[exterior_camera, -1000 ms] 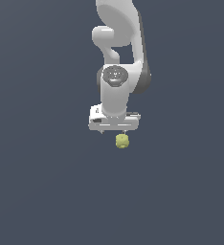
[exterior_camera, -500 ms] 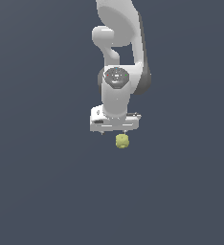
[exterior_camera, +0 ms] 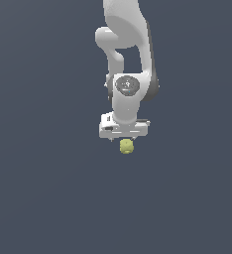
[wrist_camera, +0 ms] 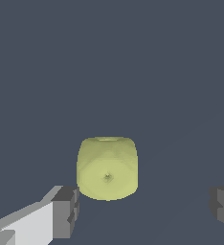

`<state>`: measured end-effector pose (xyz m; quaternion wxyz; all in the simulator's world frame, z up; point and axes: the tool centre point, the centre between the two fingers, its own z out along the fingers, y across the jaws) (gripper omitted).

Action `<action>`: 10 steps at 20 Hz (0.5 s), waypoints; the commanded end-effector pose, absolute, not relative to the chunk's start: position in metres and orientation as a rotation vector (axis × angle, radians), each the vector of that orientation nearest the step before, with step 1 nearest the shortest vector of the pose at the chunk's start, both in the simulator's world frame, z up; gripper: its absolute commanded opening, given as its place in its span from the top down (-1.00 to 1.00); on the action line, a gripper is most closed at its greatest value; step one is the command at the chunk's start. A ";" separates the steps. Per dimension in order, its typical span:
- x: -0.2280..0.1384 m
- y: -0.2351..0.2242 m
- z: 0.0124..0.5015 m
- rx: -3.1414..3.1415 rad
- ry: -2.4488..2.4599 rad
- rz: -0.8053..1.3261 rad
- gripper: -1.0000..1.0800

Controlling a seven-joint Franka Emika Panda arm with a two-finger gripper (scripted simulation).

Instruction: Pick up the object and move it to a goal position.

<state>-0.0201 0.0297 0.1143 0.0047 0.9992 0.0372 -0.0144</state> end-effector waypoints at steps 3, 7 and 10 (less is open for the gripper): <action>-0.025 0.044 0.100 3.135 0.122 -0.019 -0.92; -0.028 0.051 0.092 3.138 0.124 -0.005 -0.92; -0.029 0.053 0.090 3.139 0.125 -0.001 -0.92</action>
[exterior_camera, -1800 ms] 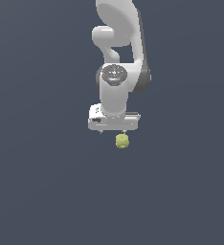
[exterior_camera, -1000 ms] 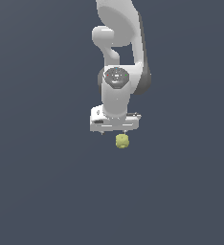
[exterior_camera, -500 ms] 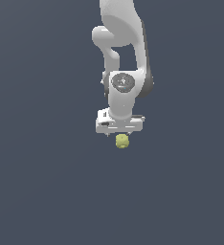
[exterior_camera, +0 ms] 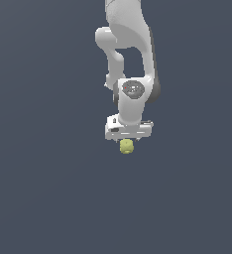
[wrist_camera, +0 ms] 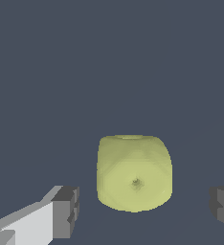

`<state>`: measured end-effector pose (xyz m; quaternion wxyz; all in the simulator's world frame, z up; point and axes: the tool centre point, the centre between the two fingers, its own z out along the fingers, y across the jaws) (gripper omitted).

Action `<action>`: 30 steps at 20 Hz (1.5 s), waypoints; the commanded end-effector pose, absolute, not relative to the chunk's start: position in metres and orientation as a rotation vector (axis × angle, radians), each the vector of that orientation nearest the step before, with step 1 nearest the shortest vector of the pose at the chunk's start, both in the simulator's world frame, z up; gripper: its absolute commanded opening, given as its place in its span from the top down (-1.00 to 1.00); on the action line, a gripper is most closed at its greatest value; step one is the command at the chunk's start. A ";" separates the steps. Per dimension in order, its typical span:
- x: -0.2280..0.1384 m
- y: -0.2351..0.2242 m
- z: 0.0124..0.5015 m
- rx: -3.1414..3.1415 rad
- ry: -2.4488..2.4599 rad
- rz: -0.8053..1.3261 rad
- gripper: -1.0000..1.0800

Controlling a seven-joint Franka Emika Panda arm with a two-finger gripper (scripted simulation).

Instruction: Pick up the object and move it to a goal position.

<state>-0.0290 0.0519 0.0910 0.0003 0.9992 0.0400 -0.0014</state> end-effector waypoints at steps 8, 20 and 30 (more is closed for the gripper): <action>-0.030 0.053 0.078 3.139 0.126 -0.002 -0.92; -0.030 0.053 0.040 3.139 0.125 0.000 -0.92; -0.030 0.053 0.040 3.139 0.125 0.000 1.00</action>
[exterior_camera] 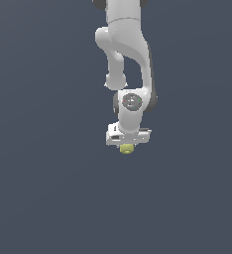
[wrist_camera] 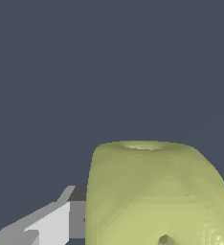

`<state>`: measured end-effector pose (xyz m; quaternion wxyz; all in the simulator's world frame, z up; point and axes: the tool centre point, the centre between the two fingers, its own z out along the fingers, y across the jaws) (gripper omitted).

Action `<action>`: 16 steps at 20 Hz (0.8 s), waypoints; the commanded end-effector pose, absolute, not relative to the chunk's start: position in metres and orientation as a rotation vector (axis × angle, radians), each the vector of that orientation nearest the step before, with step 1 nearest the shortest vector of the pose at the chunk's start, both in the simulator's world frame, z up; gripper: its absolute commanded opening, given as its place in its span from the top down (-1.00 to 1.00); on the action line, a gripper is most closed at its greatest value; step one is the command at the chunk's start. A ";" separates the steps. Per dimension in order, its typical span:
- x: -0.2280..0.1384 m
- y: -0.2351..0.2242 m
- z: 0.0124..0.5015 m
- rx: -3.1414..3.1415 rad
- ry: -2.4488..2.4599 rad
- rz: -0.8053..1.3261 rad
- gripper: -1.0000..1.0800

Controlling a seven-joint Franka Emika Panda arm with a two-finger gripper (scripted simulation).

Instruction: Pick up the object and move it to a goal position.

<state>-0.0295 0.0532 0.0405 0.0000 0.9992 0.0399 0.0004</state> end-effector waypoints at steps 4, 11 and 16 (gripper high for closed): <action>-0.028 0.054 0.042 3.139 0.125 0.002 1.00; -0.016 0.061 0.063 3.139 0.125 0.002 1.00; 0.001 0.072 0.090 3.139 0.125 0.002 1.00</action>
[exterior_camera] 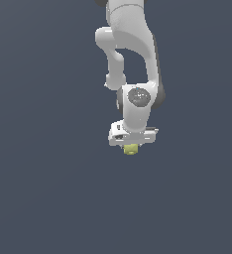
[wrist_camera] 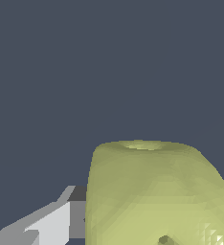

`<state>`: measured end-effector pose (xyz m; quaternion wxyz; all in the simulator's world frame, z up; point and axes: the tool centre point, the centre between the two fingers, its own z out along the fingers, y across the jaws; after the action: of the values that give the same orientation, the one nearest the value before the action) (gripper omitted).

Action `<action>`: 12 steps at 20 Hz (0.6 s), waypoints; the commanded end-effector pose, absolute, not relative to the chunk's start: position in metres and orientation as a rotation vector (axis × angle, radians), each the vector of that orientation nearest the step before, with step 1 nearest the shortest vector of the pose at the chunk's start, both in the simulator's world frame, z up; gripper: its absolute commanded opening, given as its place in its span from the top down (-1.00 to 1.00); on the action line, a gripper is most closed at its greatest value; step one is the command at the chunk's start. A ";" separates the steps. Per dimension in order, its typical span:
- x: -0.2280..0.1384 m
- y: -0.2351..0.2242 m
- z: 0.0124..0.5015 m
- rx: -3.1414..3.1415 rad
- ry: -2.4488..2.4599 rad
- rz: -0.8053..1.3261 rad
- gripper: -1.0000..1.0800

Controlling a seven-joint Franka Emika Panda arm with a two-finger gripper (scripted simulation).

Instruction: Pick up the object and move it to a goal position.

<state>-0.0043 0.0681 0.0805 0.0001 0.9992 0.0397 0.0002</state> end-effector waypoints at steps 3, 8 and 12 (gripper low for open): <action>0.014 0.079 0.109 3.139 0.125 0.001 1.00; 0.038 0.093 0.146 3.139 0.125 0.001 1.00; 0.056 0.103 0.173 3.139 0.125 0.000 1.00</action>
<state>0.0498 0.0992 0.1630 -0.0002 0.9992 0.0400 0.0007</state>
